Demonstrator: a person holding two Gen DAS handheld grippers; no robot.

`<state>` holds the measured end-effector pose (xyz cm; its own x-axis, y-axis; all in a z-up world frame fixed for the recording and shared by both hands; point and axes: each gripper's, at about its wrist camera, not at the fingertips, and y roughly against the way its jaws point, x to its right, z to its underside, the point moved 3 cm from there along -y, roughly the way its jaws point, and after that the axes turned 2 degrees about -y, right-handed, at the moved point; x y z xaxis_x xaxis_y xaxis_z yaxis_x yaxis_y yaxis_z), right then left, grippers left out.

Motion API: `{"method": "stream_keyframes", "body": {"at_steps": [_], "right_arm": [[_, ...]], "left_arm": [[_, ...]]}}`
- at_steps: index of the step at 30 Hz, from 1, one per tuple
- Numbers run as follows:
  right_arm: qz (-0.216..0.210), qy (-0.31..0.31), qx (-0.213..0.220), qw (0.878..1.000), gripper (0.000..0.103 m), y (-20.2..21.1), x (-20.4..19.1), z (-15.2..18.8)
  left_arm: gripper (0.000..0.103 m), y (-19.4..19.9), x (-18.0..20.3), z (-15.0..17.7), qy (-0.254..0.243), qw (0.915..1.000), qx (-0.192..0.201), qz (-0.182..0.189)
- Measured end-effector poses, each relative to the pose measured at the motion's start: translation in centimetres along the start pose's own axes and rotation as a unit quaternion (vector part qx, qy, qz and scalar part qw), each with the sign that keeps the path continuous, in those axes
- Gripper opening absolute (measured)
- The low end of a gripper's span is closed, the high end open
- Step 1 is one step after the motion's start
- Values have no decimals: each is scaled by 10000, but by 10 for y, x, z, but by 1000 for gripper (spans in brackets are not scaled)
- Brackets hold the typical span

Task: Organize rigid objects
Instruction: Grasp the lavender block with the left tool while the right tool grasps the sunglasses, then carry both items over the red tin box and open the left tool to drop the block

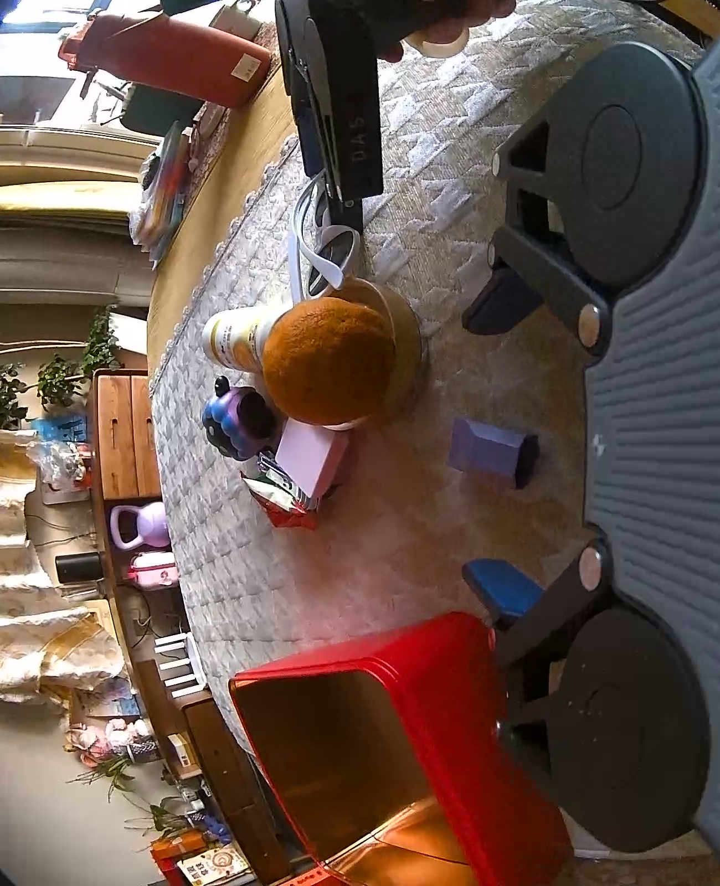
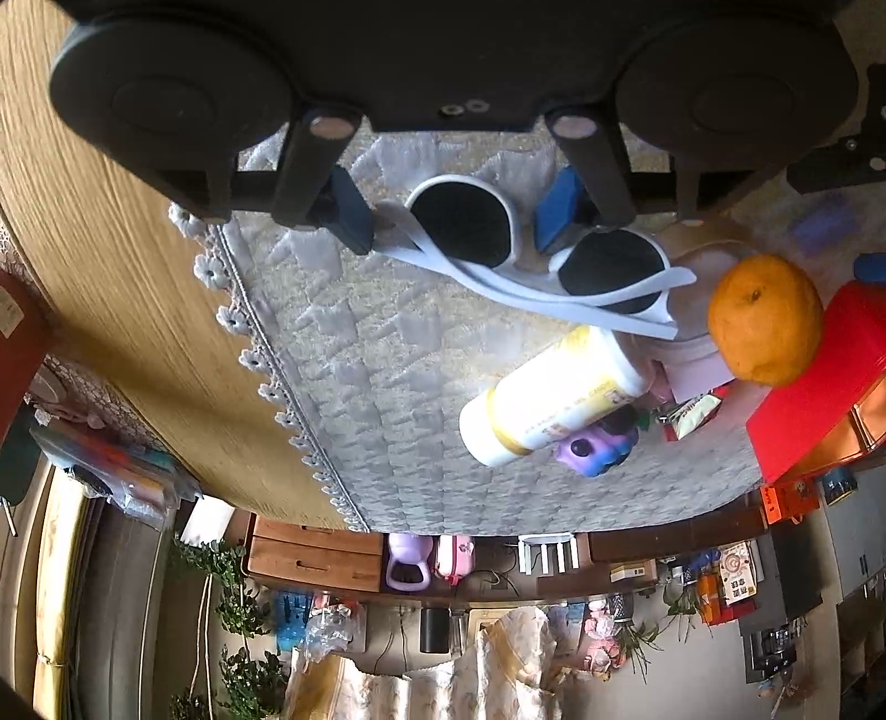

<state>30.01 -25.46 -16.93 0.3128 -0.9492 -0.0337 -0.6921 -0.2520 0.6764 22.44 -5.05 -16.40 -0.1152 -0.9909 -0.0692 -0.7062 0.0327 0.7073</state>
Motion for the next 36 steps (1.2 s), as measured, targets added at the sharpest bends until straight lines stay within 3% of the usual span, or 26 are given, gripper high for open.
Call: {"method": "stream_keyframes", "body": {"at_steps": [2,6,11,16,26,36], "right_arm": [[2,-10,17,10000,58,0,1,0],[-10,73,49,10000,57,-1,0,0],[43,149,79,9998,57,2,-4,0],[142,242,196,9994,57,12,-6,1],[170,315,384,9986,57,46,-11,-2],[-8,696,534,9961,57,83,-44,-23]], "left_arm": [[72,-2,1,0,-33,10000,-27,9],[62,-4,0,1,-37,10000,-32,78],[37,-3,1,0,-72,9999,-4,150],[22,-1,4,1,-131,9998,15,122],[20,11,1,2,-54,9999,33,149],[21,49,-20,-11,296,9992,241,99]]}}
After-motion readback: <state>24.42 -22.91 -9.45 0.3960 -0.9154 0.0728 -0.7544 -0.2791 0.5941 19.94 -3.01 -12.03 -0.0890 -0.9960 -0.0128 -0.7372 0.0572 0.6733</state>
